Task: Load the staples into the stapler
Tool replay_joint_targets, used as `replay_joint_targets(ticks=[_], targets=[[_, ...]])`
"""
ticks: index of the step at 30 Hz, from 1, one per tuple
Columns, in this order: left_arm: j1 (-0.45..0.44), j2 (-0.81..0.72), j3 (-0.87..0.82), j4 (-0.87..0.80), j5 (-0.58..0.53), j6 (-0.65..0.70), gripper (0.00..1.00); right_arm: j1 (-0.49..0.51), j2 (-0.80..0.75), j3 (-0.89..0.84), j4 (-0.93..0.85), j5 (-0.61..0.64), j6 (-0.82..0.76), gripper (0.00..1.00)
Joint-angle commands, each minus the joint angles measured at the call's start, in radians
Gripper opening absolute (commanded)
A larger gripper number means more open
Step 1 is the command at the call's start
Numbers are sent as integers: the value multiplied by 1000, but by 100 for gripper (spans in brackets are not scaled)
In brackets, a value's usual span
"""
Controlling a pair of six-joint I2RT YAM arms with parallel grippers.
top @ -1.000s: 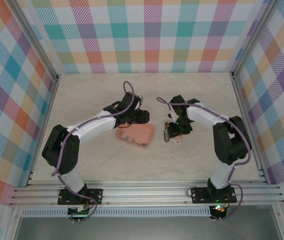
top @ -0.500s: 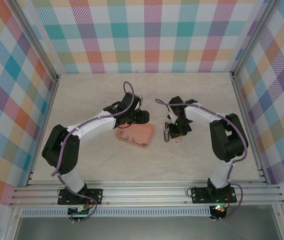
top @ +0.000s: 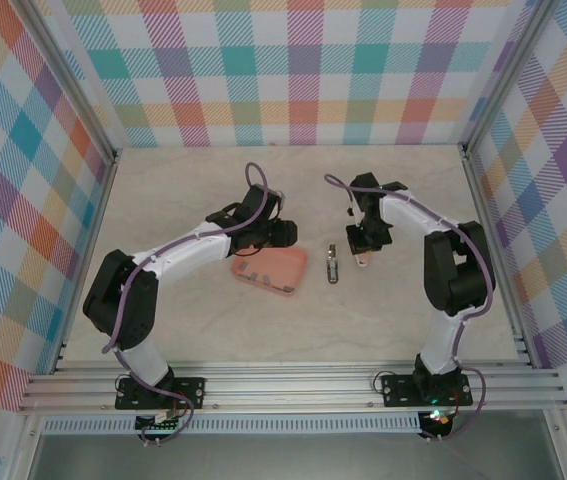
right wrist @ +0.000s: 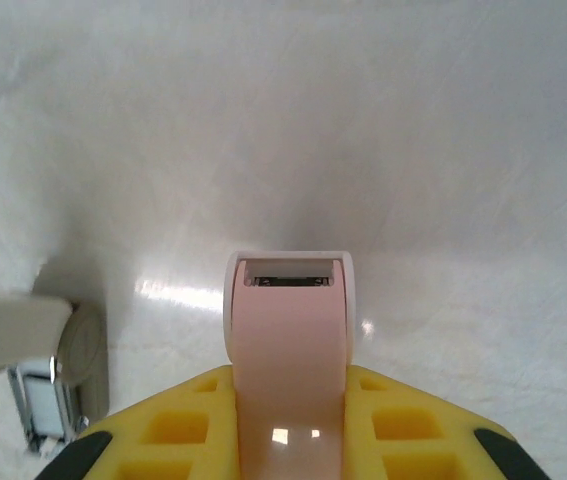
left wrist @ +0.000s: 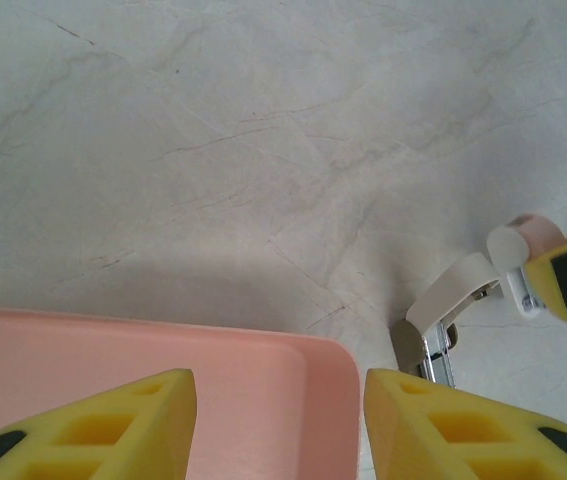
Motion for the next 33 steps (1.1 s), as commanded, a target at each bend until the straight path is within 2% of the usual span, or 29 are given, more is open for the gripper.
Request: replay_joint_targets(ticks=[1,13,16,19,22,28,33], targets=[[9,-35,7,1,-16,12,48,-16,45,59,-45,16,12,21],[10,-30,20,-3,-13,20,48,-55,126,114,-57,-7,23,23],[9,-26,23,-2,-9,19,48,-60,125,109,-45,-30,29,27],[9,-21,32,-4,-1,20,48,-60,109,115,-47,-30,33,35],[9,-13,44,-7,10,27,48,-60,72,117,-48,-27,40,41],[9,36,112,-29,84,53,48,-61,-51,100,-77,-27,67,42],[9,88,167,-34,155,63,48,-60,-190,5,-70,-54,134,42]])
